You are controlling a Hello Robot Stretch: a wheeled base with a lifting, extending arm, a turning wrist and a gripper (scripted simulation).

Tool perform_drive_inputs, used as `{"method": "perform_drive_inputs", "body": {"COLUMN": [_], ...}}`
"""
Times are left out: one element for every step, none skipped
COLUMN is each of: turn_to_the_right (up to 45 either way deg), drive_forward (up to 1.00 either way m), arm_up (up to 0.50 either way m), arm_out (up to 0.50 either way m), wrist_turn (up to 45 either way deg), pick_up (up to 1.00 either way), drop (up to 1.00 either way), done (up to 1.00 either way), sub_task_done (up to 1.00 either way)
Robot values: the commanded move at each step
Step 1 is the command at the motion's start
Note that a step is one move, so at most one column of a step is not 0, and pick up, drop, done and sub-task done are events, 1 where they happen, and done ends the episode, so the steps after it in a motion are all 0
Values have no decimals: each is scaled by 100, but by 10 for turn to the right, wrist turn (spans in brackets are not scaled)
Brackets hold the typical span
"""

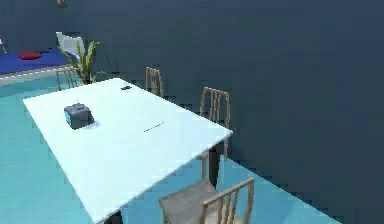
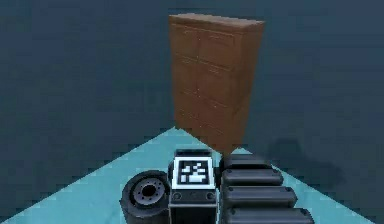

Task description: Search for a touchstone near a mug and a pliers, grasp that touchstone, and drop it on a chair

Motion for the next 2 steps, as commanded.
{"method": "perform_drive_inputs", "body": {"turn_to_the_right": [450, 450], "drive_forward": [0, 0], "arm_up": [0, 0], "arm_out": [0, 0], "wrist_turn": [0, 0], "pick_up": [0, 0], "drop": [0, 0], "done": [0, 0], "sub_task_done": [0, 0]}}
